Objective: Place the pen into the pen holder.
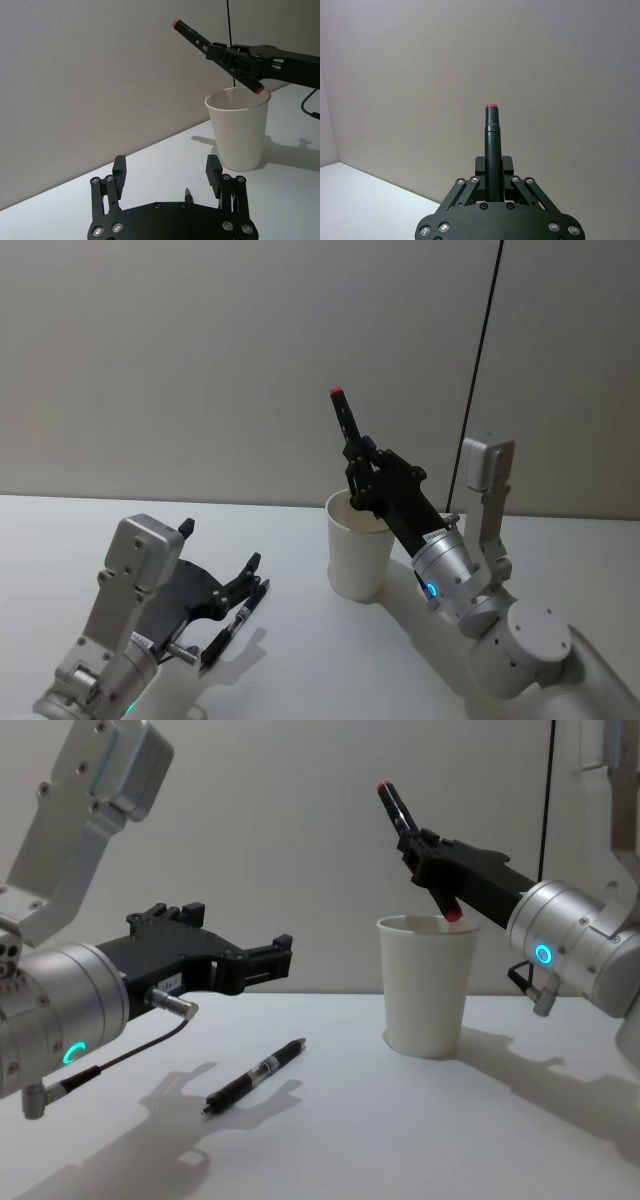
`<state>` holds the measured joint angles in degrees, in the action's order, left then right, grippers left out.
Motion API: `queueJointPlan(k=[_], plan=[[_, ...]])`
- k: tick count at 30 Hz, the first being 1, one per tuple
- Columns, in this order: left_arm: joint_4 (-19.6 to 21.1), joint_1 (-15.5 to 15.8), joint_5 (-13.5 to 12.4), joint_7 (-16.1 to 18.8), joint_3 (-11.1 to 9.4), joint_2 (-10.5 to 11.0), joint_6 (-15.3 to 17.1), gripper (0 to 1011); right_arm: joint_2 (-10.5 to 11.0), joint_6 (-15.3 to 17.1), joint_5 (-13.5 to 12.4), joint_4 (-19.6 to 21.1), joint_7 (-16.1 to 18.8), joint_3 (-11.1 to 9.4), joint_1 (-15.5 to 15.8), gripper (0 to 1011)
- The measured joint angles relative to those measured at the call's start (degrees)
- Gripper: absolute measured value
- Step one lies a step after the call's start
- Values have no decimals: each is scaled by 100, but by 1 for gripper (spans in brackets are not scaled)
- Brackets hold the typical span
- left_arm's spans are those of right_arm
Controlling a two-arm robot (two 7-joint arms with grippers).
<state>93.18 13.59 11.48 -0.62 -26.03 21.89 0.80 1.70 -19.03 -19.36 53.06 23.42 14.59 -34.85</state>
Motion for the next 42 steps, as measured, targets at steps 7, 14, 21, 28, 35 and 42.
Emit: queueJointPlan(k=[7, 14, 21, 28, 35, 42], plan=[[0, 0, 0, 0, 0, 0, 0, 1000, -42, -39, 38, -119, -19, 4, -35, 258], [0, 0, 0, 0, 0, 0, 0, 1000, -65, -62, 62, -182, -25, 5, -54, 473], [0, 0, 0, 0, 0, 0, 0, 1000, -80, -74, 71, -222, -30, 5, -68, 723], [0, 0, 0, 0, 0, 0, 0, 1000, -86, -78, 77, -239, -33, 3, -73, 919], [0, 0, 0, 0, 0, 0, 0, 1000, -48, 33, 43, -35, -30, -38, 4, 1001], [0, 0, 0, 0, 0, 0, 0, 1000, 107, 454, -148, 599, -94, -175, 301, 1001]])
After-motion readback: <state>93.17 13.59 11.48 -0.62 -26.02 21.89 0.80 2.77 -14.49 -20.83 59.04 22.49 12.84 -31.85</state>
